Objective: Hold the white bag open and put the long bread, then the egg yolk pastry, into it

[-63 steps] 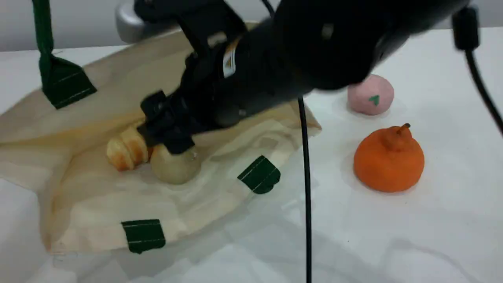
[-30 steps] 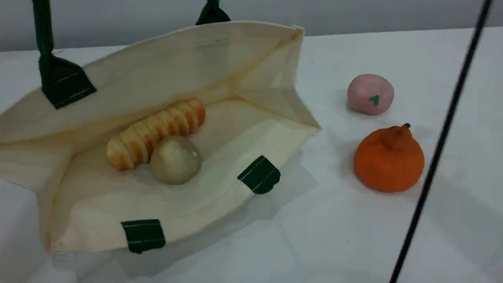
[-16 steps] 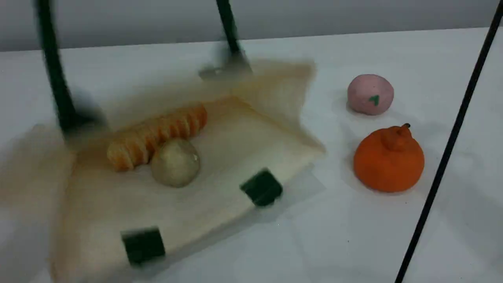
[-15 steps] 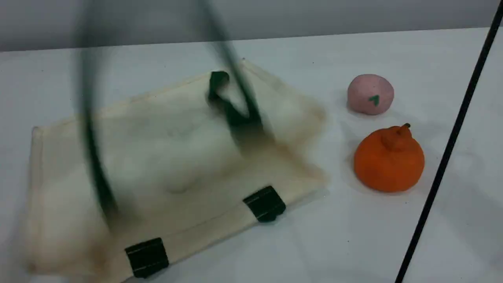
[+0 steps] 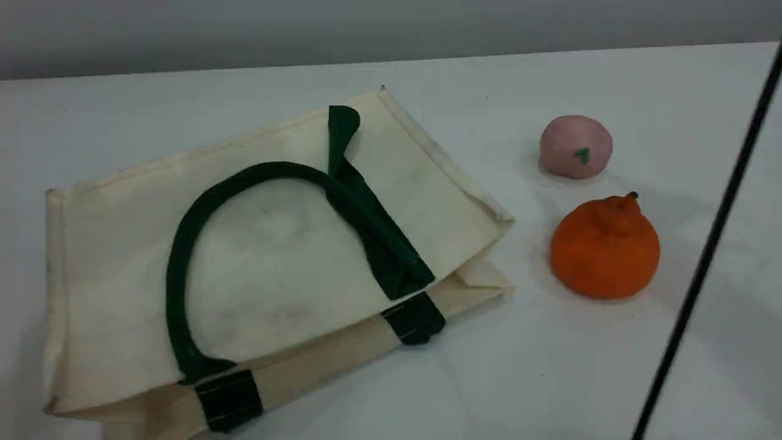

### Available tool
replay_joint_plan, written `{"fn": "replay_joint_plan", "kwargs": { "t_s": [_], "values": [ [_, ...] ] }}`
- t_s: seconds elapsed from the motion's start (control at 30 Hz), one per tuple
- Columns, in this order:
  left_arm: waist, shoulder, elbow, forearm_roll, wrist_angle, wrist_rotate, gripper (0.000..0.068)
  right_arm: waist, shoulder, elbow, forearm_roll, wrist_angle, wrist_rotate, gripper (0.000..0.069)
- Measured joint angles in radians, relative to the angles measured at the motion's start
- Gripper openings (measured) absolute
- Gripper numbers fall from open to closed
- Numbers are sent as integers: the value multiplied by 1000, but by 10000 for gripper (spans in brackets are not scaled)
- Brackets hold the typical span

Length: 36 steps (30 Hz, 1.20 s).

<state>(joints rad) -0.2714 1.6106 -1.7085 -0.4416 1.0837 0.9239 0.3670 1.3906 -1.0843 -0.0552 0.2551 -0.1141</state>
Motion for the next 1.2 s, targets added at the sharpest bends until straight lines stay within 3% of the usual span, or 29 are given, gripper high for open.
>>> {"fn": "replay_joint_plan", "kwargs": {
  "t_s": [0.13, 0.47, 0.6, 0.83, 1.0, 1.2],
  "values": [
    [-1, -67, 0, 39, 4, -92, 494, 0, -101, -46, -9, 115, 0, 554],
    [-1, -284, 0, 242, 145, -410, 494, 3, -453, -52, -4, 352, 0, 554],
    [-1, -375, 1, 310, 142, -539, 494, 3, -601, -52, 6, 477, 0, 554],
    [-1, -544, 9, 304, 139, -724, 494, 3, -850, -51, 9, 741, 0, 554],
    [-1, -682, 73, 306, 138, -759, 494, 3, -997, -51, 67, 842, 3, 554],
    [-1, -902, 275, 312, 139, -758, 494, 3, -1115, -34, 116, 963, 13, 554]
  ]
}}
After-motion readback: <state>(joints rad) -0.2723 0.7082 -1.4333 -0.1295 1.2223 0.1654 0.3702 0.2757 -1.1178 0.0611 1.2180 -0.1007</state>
